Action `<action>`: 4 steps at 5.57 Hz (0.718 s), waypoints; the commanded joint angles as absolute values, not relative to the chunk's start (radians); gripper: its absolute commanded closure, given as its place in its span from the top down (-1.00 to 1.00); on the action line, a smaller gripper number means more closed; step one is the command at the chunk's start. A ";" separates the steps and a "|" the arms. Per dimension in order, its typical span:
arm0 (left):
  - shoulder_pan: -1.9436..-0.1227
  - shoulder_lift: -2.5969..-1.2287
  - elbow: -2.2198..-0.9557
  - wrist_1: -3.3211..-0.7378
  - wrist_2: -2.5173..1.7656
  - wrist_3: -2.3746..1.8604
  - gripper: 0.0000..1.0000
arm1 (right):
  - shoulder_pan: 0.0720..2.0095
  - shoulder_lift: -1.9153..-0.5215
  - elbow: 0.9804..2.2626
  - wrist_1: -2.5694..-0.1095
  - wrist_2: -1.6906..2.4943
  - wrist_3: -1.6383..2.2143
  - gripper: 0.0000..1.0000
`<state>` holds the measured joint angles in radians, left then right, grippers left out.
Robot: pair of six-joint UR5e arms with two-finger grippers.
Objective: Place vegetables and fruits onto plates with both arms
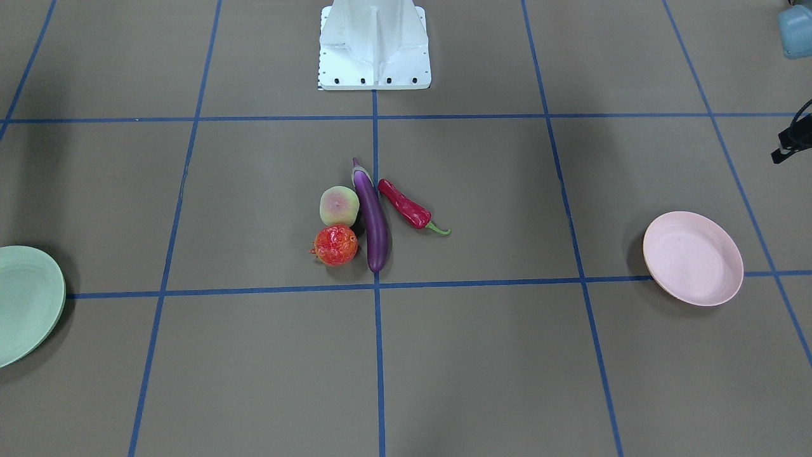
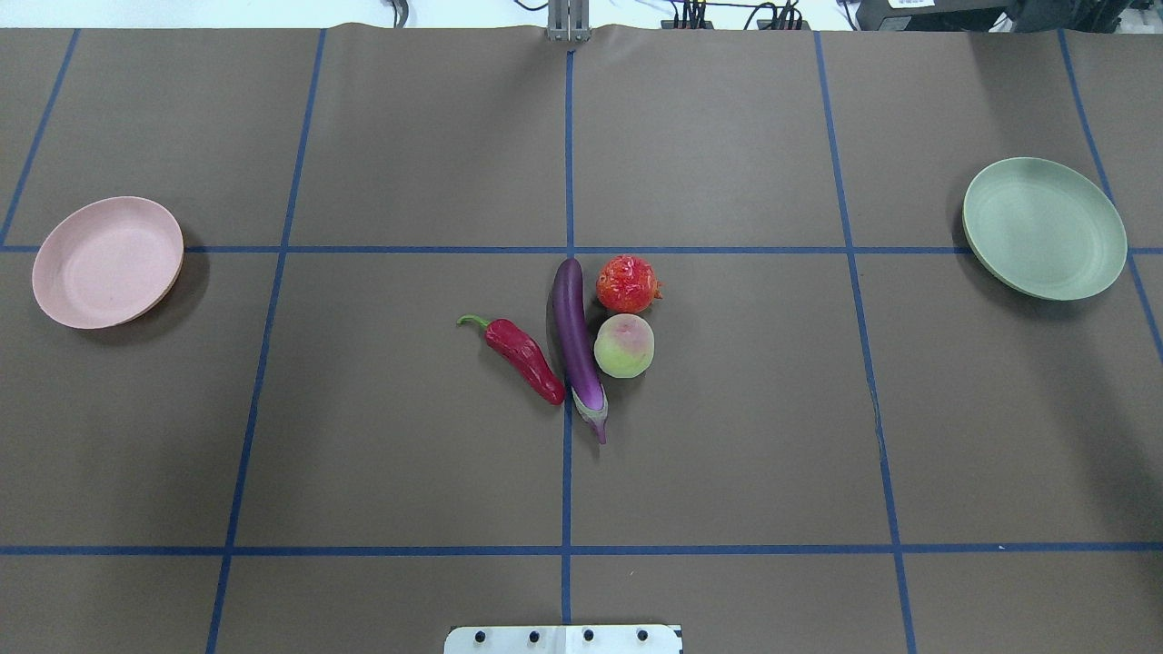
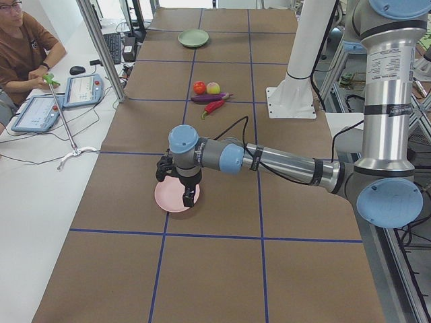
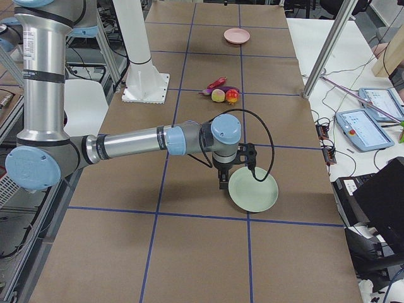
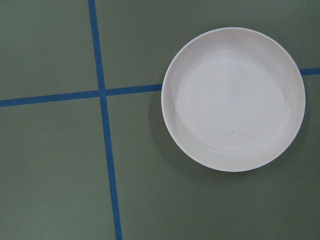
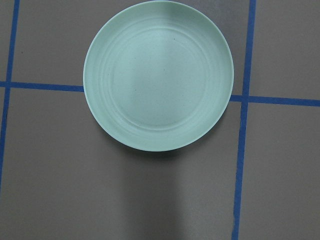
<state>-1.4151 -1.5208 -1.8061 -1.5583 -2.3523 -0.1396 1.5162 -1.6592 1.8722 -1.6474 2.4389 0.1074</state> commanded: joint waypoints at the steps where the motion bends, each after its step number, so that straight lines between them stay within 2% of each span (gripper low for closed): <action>1: -1.430 -1.505 -1.815 -1.610 -2.355 -0.133 1.00 | 1.525 -1.667 1.899 -1.664 2.421 0.097 1.00; 4: -1.425 -1.485 -1.807 -1.624 -2.379 -0.144 1.00 | 1.519 -1.667 1.902 -1.648 2.489 0.098 1.00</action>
<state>-1.4253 -1.4885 -1.8080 -1.6226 -2.3672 -0.1426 1.5205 -1.6684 1.9012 -1.6519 2.4512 0.0963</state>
